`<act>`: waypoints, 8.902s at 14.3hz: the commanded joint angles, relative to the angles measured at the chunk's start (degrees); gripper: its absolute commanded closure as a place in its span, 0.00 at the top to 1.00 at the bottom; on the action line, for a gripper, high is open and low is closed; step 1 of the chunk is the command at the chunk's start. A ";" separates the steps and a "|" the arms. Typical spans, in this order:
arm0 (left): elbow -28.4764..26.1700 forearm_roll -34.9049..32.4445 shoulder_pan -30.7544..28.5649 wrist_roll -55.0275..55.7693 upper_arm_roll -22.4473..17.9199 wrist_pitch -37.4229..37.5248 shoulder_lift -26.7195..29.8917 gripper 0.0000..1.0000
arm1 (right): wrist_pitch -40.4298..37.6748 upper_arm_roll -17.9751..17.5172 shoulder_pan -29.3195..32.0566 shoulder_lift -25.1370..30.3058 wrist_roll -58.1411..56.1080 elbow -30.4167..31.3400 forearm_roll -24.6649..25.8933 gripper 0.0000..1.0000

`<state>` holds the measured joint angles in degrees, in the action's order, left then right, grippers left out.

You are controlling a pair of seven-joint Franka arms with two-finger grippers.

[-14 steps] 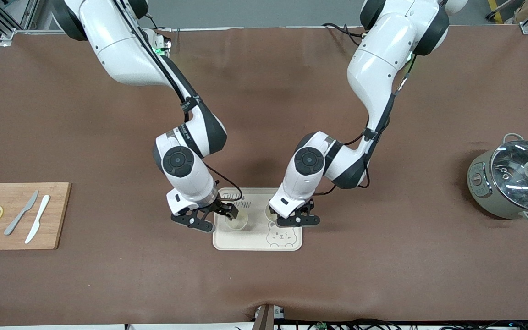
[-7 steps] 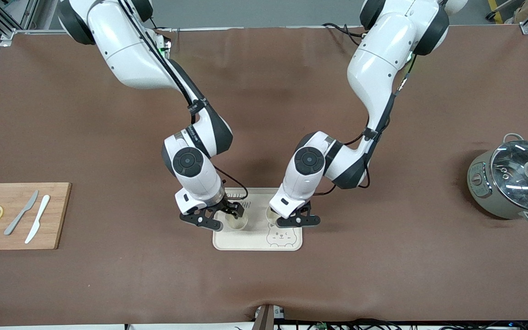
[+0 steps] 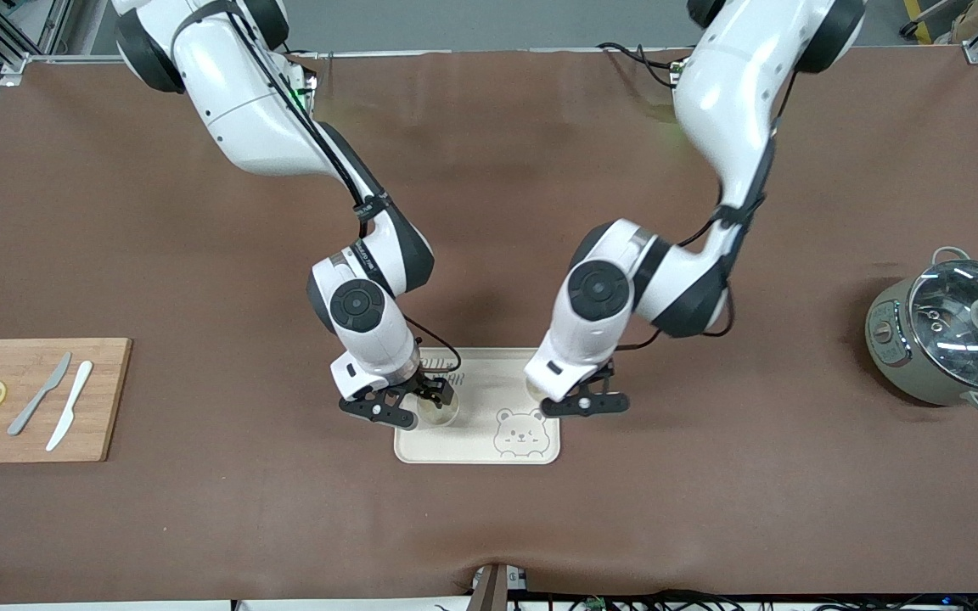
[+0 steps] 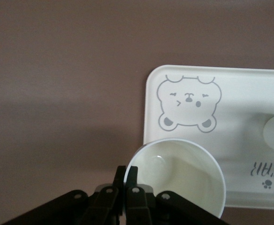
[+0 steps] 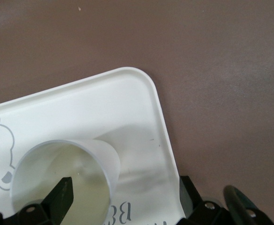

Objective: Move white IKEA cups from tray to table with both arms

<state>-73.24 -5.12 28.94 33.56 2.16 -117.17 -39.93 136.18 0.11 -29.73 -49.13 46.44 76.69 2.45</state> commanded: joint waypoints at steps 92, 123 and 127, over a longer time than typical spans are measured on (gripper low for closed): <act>-5.43 2.92 -24.80 -41.04 6.72 28.22 25.96 1.00 | -45.31 0.16 38.44 31.37 -43.54 2.50 -5.00 1.00; -11.93 6.26 -18.22 -42.44 -8.92 28.22 35.98 1.00 | -43.46 0.42 38.79 32.43 -43.63 2.59 -5.97 1.00; -11.76 7.75 -17.87 -40.96 -8.84 28.40 35.63 1.00 | -42.24 0.42 38.70 32.25 -43.63 2.59 -6.06 1.00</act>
<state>-84.70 1.58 10.80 -7.86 -6.61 -88.69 -4.84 93.38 0.91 8.56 -17.08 1.97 79.64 -3.30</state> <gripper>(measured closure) 0.000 0.000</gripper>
